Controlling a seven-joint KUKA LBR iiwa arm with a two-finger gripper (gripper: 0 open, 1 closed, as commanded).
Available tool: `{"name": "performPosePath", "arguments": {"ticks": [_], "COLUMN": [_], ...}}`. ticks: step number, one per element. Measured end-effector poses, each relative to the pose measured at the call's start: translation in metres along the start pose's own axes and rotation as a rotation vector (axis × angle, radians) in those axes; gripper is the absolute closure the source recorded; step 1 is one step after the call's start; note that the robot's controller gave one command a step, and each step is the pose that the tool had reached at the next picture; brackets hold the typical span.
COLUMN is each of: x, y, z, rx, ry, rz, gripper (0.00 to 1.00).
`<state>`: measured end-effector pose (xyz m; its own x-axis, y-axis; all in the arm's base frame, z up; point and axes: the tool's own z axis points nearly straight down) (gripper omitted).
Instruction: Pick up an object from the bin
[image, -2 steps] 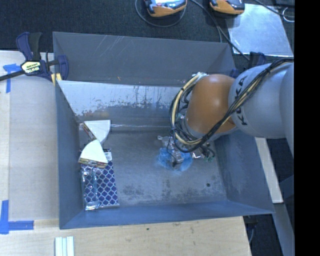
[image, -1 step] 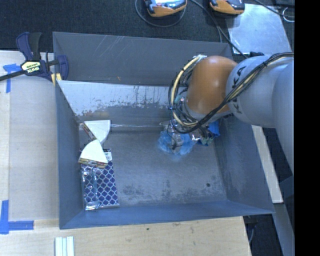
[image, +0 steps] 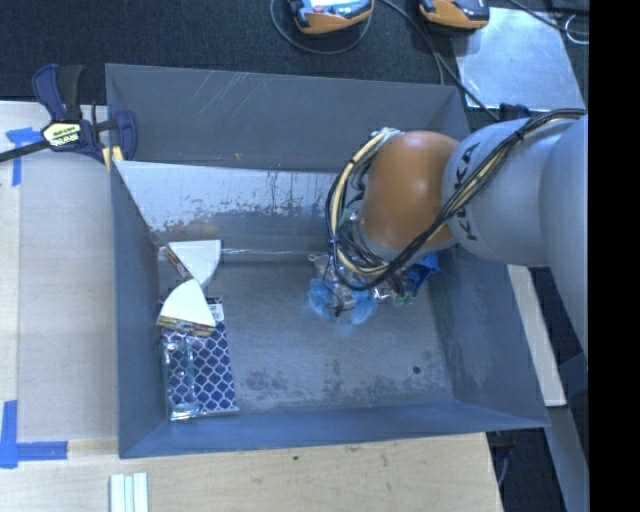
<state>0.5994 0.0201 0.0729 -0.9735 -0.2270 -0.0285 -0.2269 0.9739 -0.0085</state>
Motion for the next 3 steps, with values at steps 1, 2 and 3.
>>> {"name": "performPosePath", "arguments": {"ticks": [1,2,3], "x": [-0.0201,-0.0271,-0.0188], "y": [-0.0158,-0.0136,-0.0183], "z": [0.0017,0.0018,0.0011], "rx": [-0.002,0.001,-0.001], "ry": [0.0,-0.002,-0.007], "rz": [-0.04,-0.023,-0.056], "gripper": [1.0,1.0,1.0]}}
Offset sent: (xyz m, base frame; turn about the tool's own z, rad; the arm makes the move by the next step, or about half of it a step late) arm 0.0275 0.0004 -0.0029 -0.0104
